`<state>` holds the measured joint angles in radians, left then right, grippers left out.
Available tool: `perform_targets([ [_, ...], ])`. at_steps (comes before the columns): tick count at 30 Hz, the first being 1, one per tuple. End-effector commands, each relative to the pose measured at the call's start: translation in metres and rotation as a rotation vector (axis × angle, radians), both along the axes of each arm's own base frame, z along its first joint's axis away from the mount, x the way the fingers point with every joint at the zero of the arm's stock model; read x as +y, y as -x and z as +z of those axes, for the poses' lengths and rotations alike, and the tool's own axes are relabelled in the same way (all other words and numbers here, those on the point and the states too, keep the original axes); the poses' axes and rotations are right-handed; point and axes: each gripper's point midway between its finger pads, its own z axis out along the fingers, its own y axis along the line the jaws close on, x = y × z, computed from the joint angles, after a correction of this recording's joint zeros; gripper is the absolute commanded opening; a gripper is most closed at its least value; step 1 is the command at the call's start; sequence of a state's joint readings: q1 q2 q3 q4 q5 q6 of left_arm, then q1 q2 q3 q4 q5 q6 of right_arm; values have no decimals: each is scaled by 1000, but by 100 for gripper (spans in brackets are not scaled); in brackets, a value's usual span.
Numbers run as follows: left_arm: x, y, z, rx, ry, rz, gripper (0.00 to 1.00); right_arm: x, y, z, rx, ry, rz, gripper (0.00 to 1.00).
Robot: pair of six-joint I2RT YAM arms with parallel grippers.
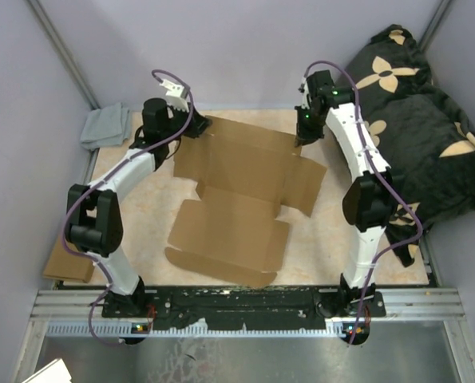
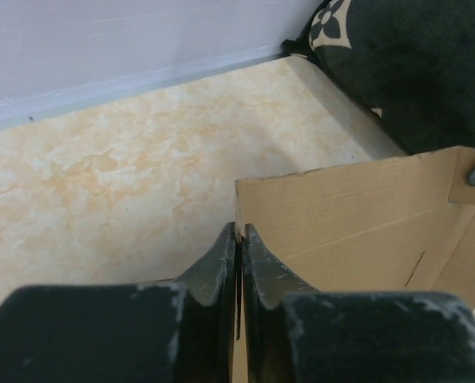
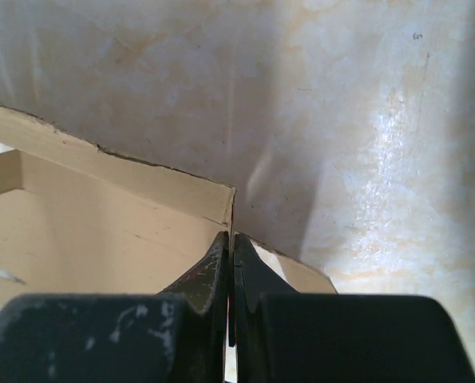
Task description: Fold the paper box
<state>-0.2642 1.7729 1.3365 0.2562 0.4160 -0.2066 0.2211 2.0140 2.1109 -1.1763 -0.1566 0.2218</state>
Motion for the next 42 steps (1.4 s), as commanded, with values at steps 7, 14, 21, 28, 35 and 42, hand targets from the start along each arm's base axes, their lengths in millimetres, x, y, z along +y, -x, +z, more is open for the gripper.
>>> perform_targets([
  [7, 21, 39, 69, -105, 12, 68, 68, 25, -15, 64, -424, 14, 40, 0],
  [14, 28, 73, 99, -158, 67, 63, 74, 39, -16, 127, -881, -145, 95, 0],
  [21, 5, 97, 132, -109, 272, -62, 79, 45, 10, 142, -1307, -193, 195, 0],
  [28, -27, 129, 91, 140, 429, -196, 81, 54, 28, 108, -1336, -203, 186, 1],
  [35, -44, 137, 66, 219, 386, -198, 82, 69, 40, 94, -1299, -183, 215, 2],
  [42, -46, 139, 44, 220, 176, -184, 81, 70, 42, 84, -1222, -164, 232, 5],
])
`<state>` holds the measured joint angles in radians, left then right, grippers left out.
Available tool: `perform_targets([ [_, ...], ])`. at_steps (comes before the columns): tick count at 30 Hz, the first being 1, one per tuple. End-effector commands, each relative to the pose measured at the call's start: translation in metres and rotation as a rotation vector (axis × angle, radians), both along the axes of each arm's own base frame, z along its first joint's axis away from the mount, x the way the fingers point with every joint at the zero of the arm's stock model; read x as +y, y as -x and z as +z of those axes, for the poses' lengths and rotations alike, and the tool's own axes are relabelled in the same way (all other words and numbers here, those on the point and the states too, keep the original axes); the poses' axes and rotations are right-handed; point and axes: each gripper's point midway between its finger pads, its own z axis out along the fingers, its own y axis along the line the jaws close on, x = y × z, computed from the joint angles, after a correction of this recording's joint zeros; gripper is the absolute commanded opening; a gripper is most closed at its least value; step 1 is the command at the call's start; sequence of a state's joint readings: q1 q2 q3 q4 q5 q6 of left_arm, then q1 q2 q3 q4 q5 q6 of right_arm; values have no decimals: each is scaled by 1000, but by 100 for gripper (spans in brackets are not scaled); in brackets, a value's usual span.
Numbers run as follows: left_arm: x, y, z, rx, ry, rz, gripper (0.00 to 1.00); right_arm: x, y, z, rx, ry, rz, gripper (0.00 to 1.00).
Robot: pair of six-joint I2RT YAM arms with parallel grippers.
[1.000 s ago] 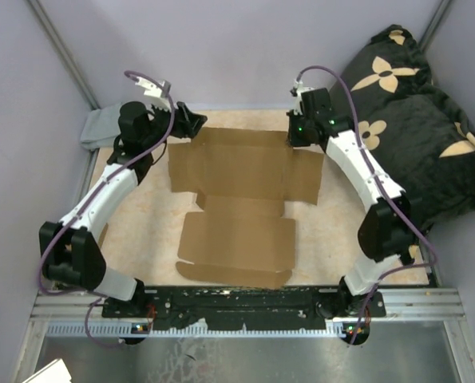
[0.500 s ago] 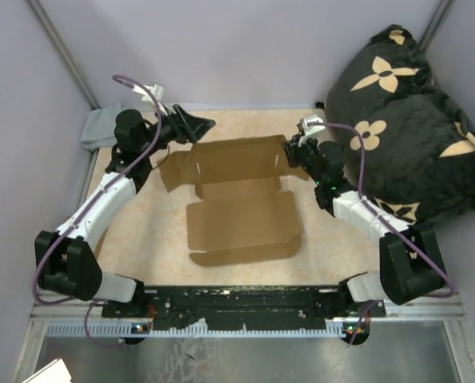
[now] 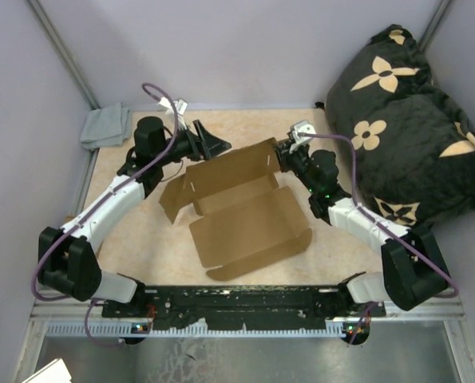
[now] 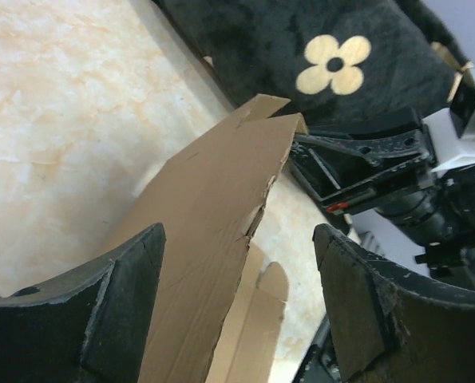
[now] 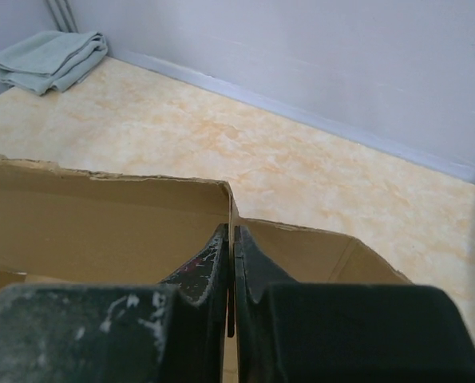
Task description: Fold the paper box
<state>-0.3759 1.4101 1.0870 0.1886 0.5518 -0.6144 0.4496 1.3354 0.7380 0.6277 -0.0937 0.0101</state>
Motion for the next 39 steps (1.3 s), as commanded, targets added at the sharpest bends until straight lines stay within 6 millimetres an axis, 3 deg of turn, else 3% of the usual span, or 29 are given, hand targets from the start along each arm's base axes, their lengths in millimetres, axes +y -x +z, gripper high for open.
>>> perform_targets([
  [1, 2, -2, -11, -59, -183, 2, 80, -3, 3, 35, -61, -20, -15, 5],
  [5, 7, -11, -28, -102, -341, 48, 80, -1, 5, 27, -23, -9, -1, 9],
  [13, 6, -18, -54, -65, -377, 64, 77, -1, 12, 15, 21, -5, 14, 13],
  [17, 6, -22, -56, -68, -376, 76, 77, -1, 15, 11, 39, 1, 21, 14],
  [23, 3, -22, -53, -89, -372, 64, 73, -3, 18, 4, 51, 11, 21, 8],
  [30, 1, -13, -56, -113, -404, 34, 72, -2, 14, 9, 140, 41, 11, 27],
  [39, 1, -6, -63, -126, -451, 21, 69, -2, 2, 26, 194, 123, -3, 34],
])
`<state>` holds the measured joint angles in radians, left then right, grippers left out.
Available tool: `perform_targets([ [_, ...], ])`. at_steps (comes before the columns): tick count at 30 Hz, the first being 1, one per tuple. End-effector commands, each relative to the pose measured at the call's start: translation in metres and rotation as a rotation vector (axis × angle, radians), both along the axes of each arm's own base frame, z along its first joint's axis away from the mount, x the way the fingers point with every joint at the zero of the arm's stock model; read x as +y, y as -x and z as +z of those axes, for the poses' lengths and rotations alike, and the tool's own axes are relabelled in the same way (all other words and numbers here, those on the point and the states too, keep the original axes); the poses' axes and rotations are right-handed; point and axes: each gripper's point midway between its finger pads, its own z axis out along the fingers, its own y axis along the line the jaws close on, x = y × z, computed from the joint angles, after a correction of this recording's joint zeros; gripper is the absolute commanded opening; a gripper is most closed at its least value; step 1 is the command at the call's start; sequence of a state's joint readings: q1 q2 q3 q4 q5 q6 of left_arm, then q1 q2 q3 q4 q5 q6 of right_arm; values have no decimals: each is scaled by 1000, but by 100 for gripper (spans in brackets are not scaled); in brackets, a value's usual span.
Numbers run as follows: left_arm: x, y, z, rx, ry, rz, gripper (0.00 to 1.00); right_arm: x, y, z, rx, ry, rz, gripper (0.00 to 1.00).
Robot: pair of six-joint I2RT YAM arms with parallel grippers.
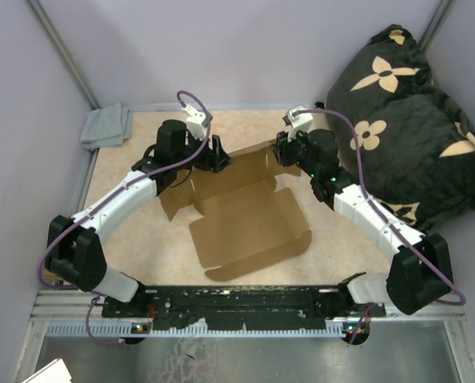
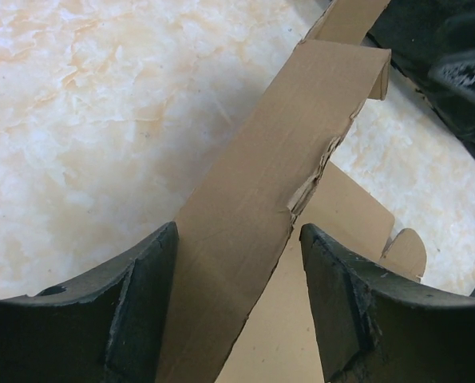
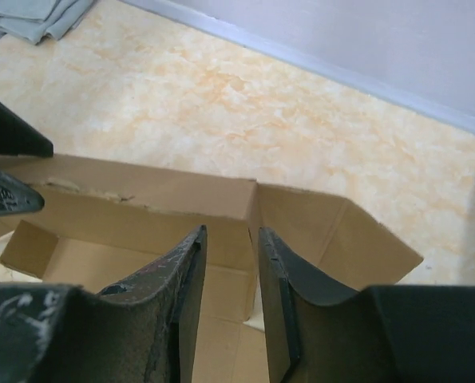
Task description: Fold the paper box
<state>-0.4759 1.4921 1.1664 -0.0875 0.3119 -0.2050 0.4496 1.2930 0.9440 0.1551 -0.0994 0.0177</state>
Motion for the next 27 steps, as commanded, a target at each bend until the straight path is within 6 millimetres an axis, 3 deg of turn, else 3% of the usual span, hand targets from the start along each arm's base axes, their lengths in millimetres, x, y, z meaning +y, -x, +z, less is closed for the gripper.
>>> perform_targets([
  [1, 1, 7, 5, -43, -31, -14, 68, 1, -10, 24, -4, 44, -4, 34],
  [7, 0, 9, 0, -38, -44, -20, 66, 0, -15, 15, 72, 83, 10, 36],
  [12, 0, 12, -11, -10, -57, -27, 64, -5, -21, 25, 135, -4, 1, 37],
  [23, 0, 19, -26, 10, -90, -34, 61, -66, -60, 21, 292, -127, -211, 36],
  [27, 2, 18, -31, 13, -106, -22, 61, -82, -84, -8, 389, -147, -244, 35],
])
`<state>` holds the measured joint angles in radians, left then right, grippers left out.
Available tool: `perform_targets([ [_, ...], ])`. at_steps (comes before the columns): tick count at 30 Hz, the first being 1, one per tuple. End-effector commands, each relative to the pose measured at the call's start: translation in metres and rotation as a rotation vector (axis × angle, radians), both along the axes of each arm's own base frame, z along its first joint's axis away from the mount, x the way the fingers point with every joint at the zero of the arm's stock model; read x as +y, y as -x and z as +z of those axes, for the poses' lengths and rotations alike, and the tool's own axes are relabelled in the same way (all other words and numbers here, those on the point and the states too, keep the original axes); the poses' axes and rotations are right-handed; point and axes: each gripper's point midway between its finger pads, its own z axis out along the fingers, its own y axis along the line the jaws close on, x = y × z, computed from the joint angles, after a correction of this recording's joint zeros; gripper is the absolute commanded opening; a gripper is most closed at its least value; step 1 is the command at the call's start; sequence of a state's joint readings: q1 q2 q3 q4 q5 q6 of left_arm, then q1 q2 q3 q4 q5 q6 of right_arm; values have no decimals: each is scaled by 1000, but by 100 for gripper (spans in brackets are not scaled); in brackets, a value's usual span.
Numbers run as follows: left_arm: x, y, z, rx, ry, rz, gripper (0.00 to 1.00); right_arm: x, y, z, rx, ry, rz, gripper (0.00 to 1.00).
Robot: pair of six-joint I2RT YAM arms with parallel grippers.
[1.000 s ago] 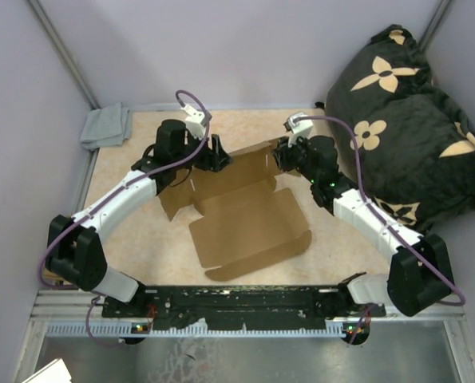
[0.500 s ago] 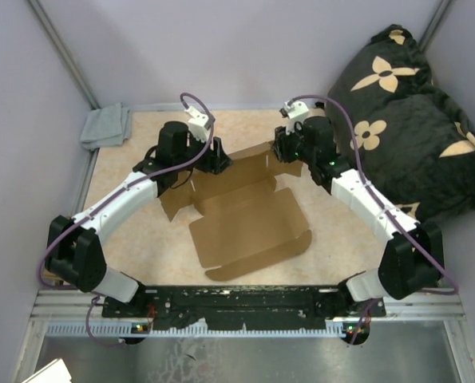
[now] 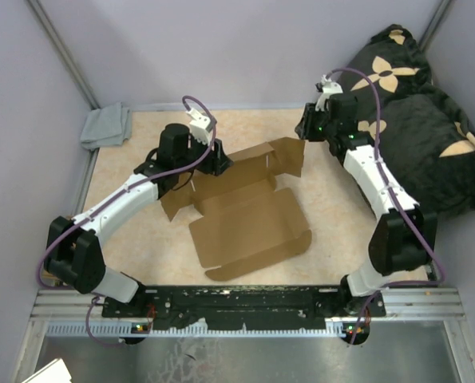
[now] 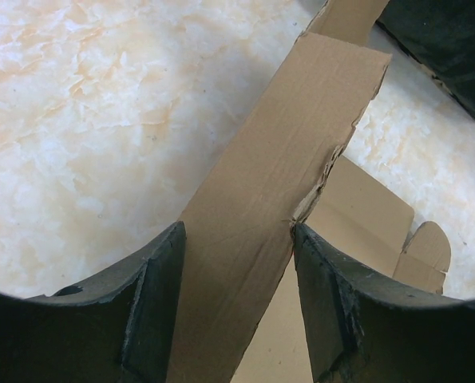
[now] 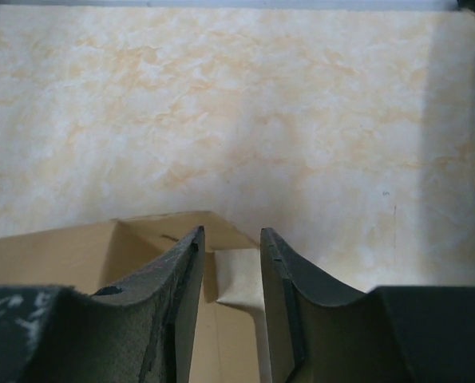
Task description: Fold the paper box
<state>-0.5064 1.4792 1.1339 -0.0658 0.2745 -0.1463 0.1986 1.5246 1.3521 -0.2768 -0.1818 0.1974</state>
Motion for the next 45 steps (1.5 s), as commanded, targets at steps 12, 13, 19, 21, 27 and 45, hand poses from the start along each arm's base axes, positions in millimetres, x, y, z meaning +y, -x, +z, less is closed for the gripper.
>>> perform_targets([
  [12, 4, 8, -34, 74, -82, 10, 60, -11, -58, -76, 188, -74, 114, 32],
  [13, 3, 7, -34, 76, -82, 12, 60, -10, -57, -77, 185, -73, 131, 32],
  [19, 1, 1, -36, 87, -87, 21, 59, 5, -40, -78, 161, -96, 267, 33],
  [21, 1, -1, -36, 88, -91, 25, 59, 9, -34, -76, 152, -105, 300, 33],
  [27, -1, -4, -36, 87, -95, 22, 59, 13, -17, -77, 160, -113, 345, 34],
  [45, -9, 6, -31, 91, -59, -34, 43, 26, 15, -79, 203, -177, 441, 33],
])
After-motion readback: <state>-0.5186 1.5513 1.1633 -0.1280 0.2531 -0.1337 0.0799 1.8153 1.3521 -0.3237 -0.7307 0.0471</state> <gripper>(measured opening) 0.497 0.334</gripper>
